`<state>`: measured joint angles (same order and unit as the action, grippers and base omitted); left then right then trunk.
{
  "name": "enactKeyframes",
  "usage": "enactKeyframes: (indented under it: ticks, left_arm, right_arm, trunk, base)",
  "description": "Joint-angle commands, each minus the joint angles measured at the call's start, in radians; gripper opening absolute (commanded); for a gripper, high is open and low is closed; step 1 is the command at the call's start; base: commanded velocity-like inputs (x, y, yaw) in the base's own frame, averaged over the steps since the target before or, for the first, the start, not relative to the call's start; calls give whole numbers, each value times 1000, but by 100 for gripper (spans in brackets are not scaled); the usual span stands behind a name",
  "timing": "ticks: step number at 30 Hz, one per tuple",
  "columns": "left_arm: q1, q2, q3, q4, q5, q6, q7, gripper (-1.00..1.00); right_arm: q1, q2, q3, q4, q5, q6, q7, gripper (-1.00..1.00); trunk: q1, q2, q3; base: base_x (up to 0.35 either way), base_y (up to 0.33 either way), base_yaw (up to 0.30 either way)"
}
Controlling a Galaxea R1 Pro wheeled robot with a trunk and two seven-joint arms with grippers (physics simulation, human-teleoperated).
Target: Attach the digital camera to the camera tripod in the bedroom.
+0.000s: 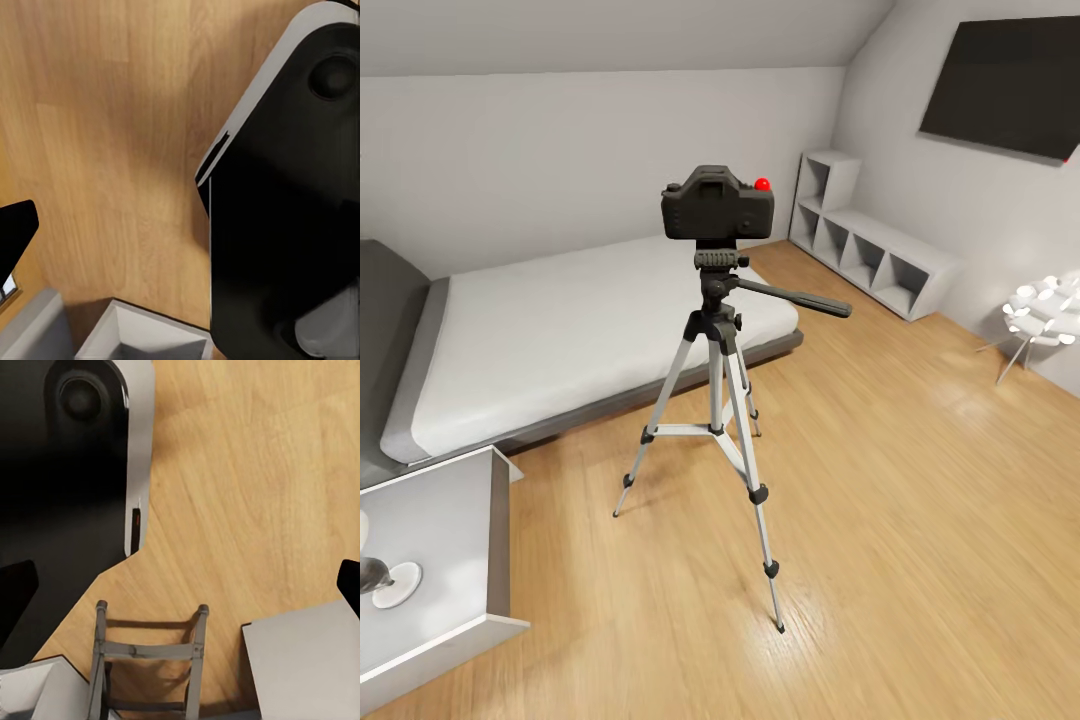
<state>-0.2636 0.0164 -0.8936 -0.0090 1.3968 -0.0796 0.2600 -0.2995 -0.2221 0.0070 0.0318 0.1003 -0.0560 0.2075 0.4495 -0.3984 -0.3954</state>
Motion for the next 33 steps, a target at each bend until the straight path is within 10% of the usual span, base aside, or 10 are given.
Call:
enactKeyframes:
  ticks: [1, 33]
  left_arm:
    - [0, 0, -8, -1, 8, -2, 4, 100]
    - [1, 9, -7, 6, 7, 18, -171, 100]
  right_arm:
    - [-1, 0, 0, 3, 10, -6, 1, 100]
    - [-1, 3, -1, 3, 6, -44, 0, 100]
  trunk:
    - [0, -2, -1]
    - [0, -2, 5]
  base:
    - [0, 0, 0]
    - [0, 0, 0]
